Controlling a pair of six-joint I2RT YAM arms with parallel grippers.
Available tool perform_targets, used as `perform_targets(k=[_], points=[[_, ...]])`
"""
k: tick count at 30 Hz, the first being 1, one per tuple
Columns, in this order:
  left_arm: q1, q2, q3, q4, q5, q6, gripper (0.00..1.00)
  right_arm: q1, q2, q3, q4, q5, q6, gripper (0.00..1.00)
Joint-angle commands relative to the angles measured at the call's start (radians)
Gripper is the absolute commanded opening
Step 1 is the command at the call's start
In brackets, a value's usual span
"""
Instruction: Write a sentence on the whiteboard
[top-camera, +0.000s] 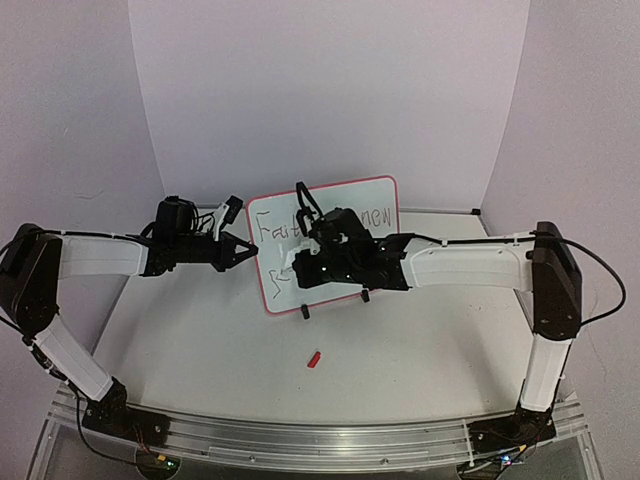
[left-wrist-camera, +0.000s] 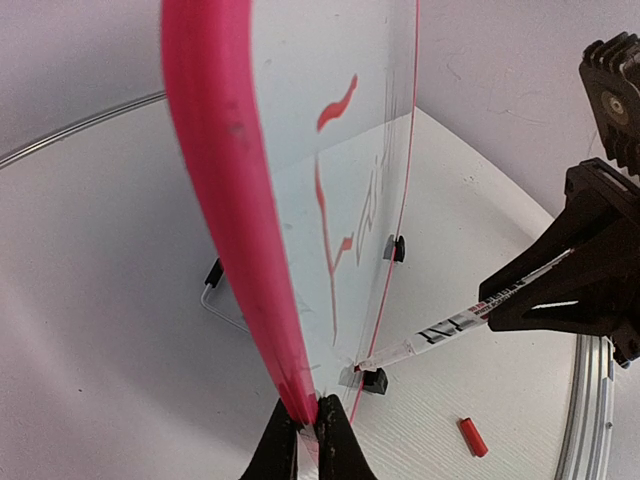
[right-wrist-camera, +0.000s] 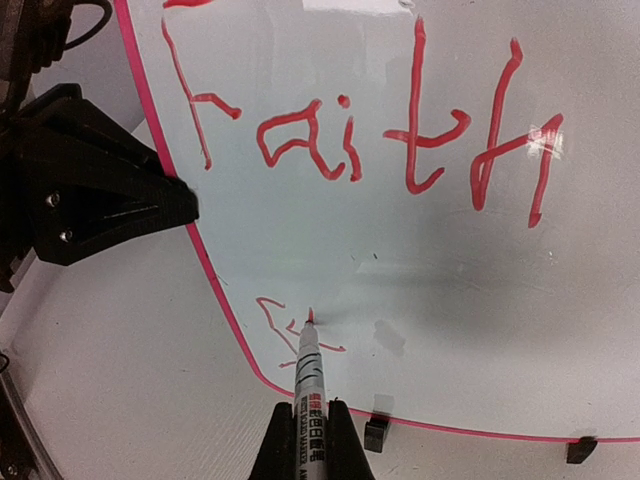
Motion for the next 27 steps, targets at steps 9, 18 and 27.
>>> perform_targets(k=[9,18,27], points=[[0.001,-0.007,0.002,-0.036,-0.068,0.068,0.00,-0.001,0.010,-0.031,-0.017,0.018,0.024,0.00],[0.001,-0.008,0.003,-0.035,-0.066,0.068,0.00,-0.002,0.031,-0.036,-0.026,-0.001,0.035,0.00],[0.001,-0.008,0.003,-0.035,-0.067,0.068,0.00,-0.001,0.045,-0.040,-0.033,0.010,0.042,0.00]])
